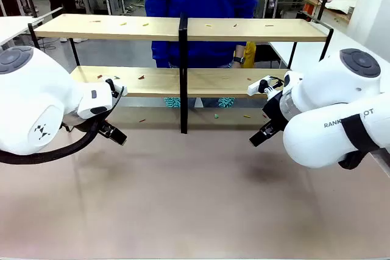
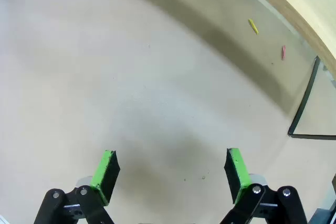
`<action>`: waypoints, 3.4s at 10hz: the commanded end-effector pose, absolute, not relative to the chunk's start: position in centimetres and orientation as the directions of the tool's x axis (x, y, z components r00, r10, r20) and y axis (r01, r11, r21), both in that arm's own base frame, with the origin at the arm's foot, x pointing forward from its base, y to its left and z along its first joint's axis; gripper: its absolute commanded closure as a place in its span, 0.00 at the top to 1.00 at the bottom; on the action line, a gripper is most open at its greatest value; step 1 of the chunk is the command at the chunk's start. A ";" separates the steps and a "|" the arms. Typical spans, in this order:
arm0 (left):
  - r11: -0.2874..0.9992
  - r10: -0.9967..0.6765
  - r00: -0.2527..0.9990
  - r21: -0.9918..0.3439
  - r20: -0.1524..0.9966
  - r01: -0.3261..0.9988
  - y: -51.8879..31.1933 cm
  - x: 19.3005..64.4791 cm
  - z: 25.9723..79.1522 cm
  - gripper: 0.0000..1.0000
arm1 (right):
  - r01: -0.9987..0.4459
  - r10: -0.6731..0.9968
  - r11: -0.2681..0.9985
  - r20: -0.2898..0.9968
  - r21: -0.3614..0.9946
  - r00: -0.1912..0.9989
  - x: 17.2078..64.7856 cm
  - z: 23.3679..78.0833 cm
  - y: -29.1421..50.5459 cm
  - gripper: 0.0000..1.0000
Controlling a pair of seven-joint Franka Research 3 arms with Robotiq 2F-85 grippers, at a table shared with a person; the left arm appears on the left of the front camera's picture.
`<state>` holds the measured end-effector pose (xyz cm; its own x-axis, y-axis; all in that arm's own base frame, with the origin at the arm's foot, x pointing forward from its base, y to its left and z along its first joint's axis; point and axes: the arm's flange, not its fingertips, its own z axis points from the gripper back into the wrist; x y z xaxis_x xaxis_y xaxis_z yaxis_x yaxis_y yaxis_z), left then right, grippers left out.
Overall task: Clean the shelves.
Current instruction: Pick up the Duster when the human hands it over.
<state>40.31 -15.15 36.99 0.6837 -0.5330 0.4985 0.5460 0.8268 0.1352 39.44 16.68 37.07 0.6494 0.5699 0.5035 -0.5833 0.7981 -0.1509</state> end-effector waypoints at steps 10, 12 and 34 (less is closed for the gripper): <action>0.827 -0.533 0.684 0.135 0.499 0.546 -15.2 40.3 37.0 1.00 | -0.583 0.570 0.798 0.504 -0.151 0.649 39.4 37.1 16.7 1.00; 0.827 -0.533 0.684 0.135 0.499 0.546 -15.2 40.3 37.0 1.00 | -0.583 0.570 0.798 0.504 -0.151 0.649 39.4 37.1 16.7 1.00; 0.729 -0.594 0.393 0.261 0.702 0.633 -11.5 27.0 63.5 1.00 | -0.479 0.318 0.877 0.787 -0.032 0.528 31.8 60.3 6.7 1.00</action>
<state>26.35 -11.40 62.84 0.3211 -0.6112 0.7234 0.5787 0.7313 0.3610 31.24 6.72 59.58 0.4686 0.3741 0.8003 -0.4736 0.8711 -0.1299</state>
